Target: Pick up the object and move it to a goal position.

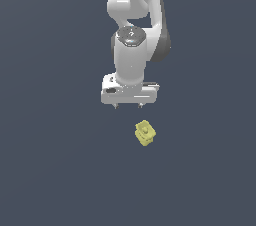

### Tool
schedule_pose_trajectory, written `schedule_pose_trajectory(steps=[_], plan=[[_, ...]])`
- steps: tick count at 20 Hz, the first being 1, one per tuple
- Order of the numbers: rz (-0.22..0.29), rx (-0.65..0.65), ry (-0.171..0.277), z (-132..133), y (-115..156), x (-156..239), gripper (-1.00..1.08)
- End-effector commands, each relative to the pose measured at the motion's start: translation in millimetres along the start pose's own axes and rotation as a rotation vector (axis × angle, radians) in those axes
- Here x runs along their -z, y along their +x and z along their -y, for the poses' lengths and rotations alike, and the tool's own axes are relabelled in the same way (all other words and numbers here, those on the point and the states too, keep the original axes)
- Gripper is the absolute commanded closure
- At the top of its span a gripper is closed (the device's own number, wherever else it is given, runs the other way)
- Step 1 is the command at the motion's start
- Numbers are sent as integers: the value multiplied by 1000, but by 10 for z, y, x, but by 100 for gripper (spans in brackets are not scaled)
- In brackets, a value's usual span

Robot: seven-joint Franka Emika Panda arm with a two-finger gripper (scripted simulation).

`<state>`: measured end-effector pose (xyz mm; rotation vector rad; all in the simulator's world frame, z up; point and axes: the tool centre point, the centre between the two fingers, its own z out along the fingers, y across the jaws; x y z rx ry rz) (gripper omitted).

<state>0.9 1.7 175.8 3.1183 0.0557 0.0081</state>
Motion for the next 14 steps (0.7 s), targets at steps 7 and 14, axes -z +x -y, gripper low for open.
schedule_pose_trajectory(steps=[7,14], plan=[[-7,14,2,1,36,-4,-92],[-12,18,4,-6,50,0,-92]])
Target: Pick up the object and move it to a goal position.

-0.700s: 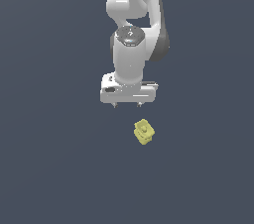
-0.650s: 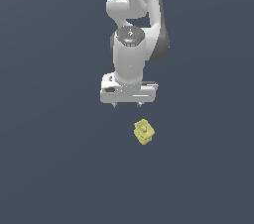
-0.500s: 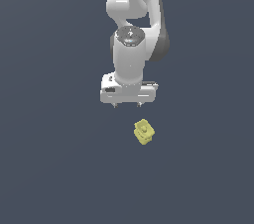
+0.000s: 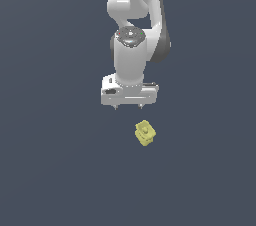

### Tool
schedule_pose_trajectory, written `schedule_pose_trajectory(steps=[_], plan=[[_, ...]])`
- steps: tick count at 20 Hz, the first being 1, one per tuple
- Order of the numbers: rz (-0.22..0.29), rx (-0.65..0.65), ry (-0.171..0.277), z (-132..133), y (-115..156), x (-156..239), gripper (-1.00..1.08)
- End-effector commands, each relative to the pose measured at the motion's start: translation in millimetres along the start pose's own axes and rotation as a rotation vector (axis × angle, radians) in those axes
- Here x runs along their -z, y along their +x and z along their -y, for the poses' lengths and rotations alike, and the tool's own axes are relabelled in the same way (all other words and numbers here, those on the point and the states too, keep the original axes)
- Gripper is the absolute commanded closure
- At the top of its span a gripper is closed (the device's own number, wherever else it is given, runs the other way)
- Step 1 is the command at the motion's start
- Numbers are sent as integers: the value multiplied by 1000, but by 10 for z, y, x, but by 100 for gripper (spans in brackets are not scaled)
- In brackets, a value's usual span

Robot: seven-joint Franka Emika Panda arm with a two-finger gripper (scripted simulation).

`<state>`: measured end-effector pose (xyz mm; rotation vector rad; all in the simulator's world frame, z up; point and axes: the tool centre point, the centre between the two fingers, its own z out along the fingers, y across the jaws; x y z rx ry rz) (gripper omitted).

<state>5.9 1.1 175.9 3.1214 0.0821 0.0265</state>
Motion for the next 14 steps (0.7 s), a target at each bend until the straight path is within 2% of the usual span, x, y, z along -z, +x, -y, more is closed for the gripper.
schedule_pose_trajectory(steps=[1,7,14], plan=[[0,5,0,7,6,-6,-92],[3,63,-1,87,83,-72,-92],[8,220,3,312,277,-261,-92]])
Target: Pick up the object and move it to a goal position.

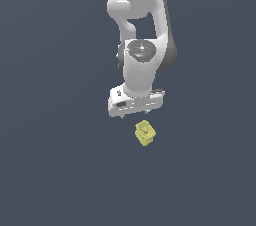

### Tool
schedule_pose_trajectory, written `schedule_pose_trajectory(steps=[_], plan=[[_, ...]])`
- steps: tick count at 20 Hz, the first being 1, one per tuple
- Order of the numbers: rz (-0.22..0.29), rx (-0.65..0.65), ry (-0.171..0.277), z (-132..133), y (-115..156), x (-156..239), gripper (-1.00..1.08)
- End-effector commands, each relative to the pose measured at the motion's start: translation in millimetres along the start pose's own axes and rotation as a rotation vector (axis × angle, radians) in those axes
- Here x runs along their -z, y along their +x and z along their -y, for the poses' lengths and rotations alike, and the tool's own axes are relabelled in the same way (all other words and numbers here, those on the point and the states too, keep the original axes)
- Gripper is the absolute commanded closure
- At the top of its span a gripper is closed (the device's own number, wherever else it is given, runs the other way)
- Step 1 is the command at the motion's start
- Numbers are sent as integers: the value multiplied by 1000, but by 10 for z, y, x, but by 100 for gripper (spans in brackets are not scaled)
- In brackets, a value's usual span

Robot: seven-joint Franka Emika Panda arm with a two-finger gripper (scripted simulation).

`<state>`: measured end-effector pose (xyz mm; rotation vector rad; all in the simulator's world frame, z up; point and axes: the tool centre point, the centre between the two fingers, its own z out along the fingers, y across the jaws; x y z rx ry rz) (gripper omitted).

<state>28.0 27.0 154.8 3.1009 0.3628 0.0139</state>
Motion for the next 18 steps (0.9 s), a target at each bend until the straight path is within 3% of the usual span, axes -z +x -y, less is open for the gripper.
schedule_pose_trajectory(steps=[1,10,18], plan=[[2,69,3,88,98,-88,-92],[4,266,17,349,365,-350,-92],[4,307,21,408,414,-409,-92]])
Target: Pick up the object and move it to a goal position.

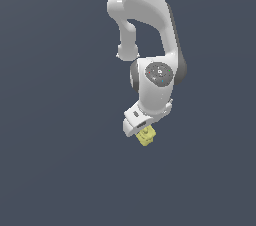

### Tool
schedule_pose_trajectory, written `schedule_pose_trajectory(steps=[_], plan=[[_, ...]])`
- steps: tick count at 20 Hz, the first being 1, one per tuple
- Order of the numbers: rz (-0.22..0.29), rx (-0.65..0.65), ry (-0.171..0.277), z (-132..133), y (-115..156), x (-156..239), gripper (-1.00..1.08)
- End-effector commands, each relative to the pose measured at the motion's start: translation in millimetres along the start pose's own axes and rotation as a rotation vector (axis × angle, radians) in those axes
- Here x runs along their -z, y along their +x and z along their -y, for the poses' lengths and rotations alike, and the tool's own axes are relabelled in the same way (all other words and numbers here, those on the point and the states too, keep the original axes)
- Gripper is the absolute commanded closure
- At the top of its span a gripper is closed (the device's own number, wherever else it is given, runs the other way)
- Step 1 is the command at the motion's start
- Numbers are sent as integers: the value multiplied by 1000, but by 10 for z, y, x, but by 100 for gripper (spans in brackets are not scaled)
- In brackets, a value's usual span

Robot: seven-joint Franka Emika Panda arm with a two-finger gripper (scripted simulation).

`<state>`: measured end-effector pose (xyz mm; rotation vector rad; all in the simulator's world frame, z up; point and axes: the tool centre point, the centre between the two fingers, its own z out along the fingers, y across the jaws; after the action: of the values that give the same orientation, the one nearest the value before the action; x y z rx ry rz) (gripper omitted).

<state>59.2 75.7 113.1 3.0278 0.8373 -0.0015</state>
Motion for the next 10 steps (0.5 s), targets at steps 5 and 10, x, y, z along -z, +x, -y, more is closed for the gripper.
schedule_pose_trajectory(steps=[5,10], plan=[[0,1,0,0,0,-101,-92],[-1,4,0,6,-4,-371,-92]])
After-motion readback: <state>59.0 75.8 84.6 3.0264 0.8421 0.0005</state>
